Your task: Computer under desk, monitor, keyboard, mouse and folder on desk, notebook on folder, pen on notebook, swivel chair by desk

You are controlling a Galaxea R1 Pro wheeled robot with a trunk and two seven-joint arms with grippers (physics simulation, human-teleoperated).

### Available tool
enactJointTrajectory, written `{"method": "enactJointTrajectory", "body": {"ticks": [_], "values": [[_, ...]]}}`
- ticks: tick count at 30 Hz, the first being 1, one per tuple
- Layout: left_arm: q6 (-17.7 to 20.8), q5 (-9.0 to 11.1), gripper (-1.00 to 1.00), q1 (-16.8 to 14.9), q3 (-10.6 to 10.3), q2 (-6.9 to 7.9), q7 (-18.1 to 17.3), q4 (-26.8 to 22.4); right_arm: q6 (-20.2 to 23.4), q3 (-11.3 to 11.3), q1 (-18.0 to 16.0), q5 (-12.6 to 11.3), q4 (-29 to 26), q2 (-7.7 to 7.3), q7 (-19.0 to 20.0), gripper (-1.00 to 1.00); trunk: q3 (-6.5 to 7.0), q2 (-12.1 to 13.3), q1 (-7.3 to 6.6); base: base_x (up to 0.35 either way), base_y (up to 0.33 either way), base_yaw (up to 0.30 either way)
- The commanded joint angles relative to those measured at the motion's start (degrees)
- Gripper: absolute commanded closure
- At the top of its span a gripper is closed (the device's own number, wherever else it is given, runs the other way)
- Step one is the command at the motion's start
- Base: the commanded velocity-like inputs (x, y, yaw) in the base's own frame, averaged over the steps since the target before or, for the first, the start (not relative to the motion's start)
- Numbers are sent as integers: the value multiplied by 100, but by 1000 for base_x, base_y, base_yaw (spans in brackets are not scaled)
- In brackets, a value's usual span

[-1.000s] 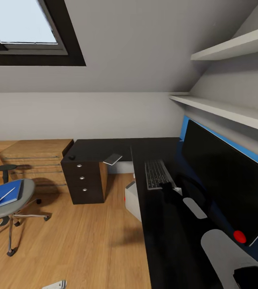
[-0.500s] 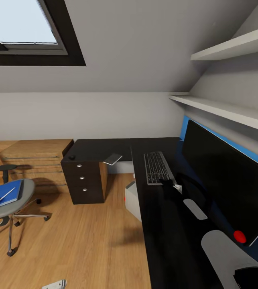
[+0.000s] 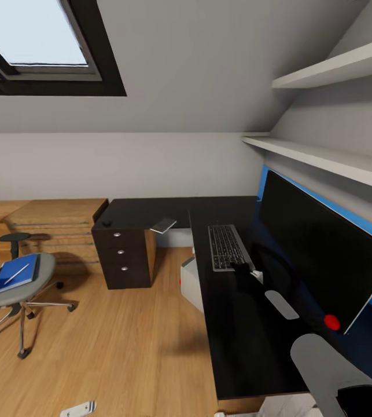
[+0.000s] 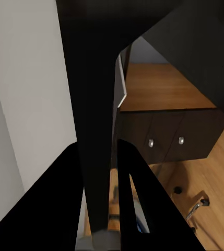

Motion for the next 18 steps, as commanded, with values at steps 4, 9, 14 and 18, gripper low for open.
{"method": "enactJointTrajectory", "body": {"ticks": [4, 9, 14, 18], "values": [[33, -21, -100, -2, 16, -2, 1, -14, -4, 31, -7, -48, 10, -7, 31, 100, -8, -6, -2, -143, -2, 0], [33, -21, -100, -2, 16, -3, 1, -13, -13, 31, -7, -36, 159, -9, 22, 100, -8, -6, -2, -196, -100, 0], [26, -21, -100, -2, 16, 1, 1, -26, -8, 43, -7, -31, 197, -10, 20, 100, -8, -6, -2, -44, -18, 0], [24, -21, -100, -2, 16, 2, 1, -34, -21, 48, -7, -23, 203, -1, 39, 100, -8, -6, -2, -6, -2, 0]]}}
